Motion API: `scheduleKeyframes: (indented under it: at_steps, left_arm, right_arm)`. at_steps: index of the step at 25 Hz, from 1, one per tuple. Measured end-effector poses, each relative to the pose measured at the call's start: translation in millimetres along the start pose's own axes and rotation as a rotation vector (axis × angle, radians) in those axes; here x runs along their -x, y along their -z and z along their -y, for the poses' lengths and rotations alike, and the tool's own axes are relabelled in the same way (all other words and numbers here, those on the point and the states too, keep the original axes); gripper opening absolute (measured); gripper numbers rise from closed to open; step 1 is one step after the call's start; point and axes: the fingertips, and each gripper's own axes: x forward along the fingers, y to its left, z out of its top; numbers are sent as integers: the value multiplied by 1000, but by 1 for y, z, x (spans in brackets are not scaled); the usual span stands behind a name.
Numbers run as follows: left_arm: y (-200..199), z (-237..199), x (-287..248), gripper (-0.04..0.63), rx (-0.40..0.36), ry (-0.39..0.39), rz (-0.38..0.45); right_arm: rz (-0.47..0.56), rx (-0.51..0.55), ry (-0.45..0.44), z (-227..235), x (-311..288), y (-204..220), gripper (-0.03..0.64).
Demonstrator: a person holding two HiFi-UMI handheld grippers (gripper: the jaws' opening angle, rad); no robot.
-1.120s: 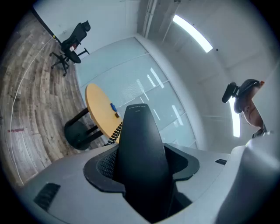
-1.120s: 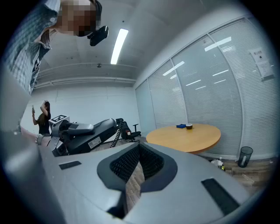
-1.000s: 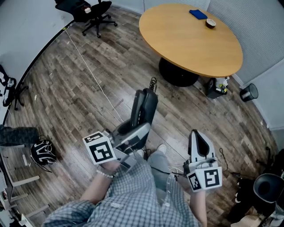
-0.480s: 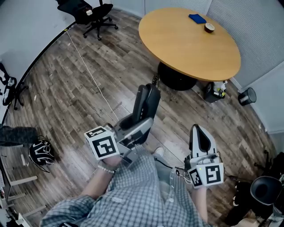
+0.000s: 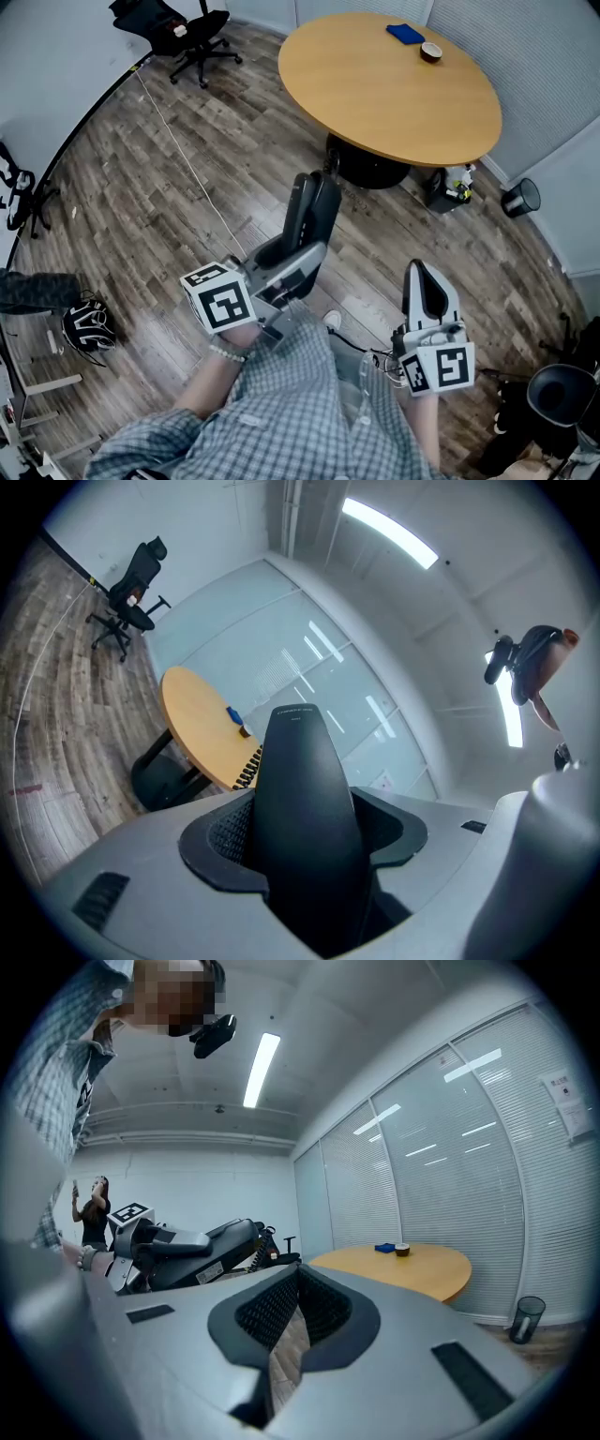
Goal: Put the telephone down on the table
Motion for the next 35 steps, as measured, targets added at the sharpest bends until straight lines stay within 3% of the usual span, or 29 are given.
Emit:
scheduleKeyframes:
  at_steps: [17,35]
  left_arm:
    - [15,24,-50,281,-27,-14,28]
    - [-9,-12,-126,281,-25,11,-66]
  right_arm:
    - [-1,-10,-31,51,10,5,11]
    - [-32,-33,70,103,-35,11,9]
